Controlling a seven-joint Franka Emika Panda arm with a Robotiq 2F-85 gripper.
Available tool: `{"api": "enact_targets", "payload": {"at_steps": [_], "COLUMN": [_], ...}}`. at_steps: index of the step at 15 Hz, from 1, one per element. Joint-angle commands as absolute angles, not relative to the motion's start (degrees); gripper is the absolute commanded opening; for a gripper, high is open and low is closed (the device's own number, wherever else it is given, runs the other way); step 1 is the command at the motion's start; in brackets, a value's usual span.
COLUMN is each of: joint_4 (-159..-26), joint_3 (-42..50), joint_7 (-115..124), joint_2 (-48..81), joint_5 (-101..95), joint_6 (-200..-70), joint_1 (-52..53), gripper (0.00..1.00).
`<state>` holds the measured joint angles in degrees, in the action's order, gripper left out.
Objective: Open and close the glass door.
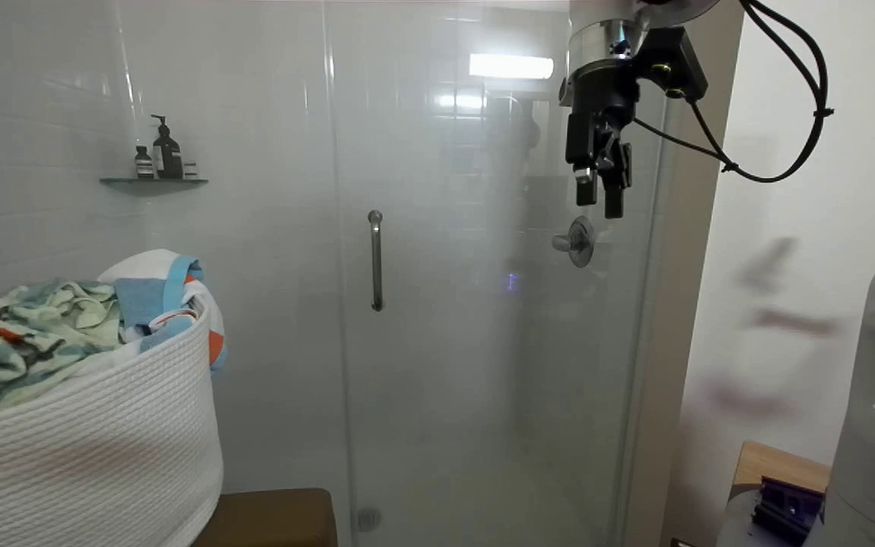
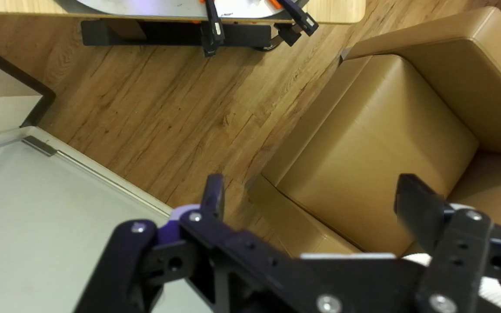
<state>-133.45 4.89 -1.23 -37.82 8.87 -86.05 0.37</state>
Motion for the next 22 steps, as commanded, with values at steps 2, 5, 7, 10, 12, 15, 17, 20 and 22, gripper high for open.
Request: {"api": "enact_targets", "payload": {"at_steps": [2, 5, 7, 10, 12, 15, 17, 20, 22], "joint_4": [-133.3, -133.3, -133.3, -133.3, -133.2, -132.8, -130.9, -125.8, -119.5], "joint_3": [4.2, 4.2, 4.2, 4.2, 3.3, 0.8, 0.6, 1.1, 1.1], "joint_7": [-1.7, -1.7, -1.7, -1.7, -0.9, 0.0, -0.5, -1.2, -0.5], "joint_2": [-37.7, -37.7, -37.7, -37.7, -36.6, -30.8, -26.3, -18.0, -11.4], "joint_5": [9.2, 9.2, 9.2, 9.2, 9.4, 8.2, 7.5, 6.2, 2.5], "joint_6": [-85.8, -85.8, -85.8, -85.8, -87.8, -99.9, -105.4, -110.7, -112.3], "joint_1": [-0.6, -0.6, -0.6, -0.6, -0.5, -0.3, -0.4, -0.5, -1.3], "gripper": [1.0, 1.0, 1.0, 1.0, 1.0, 1.0, 1.0, 1.0, 1.0]}}
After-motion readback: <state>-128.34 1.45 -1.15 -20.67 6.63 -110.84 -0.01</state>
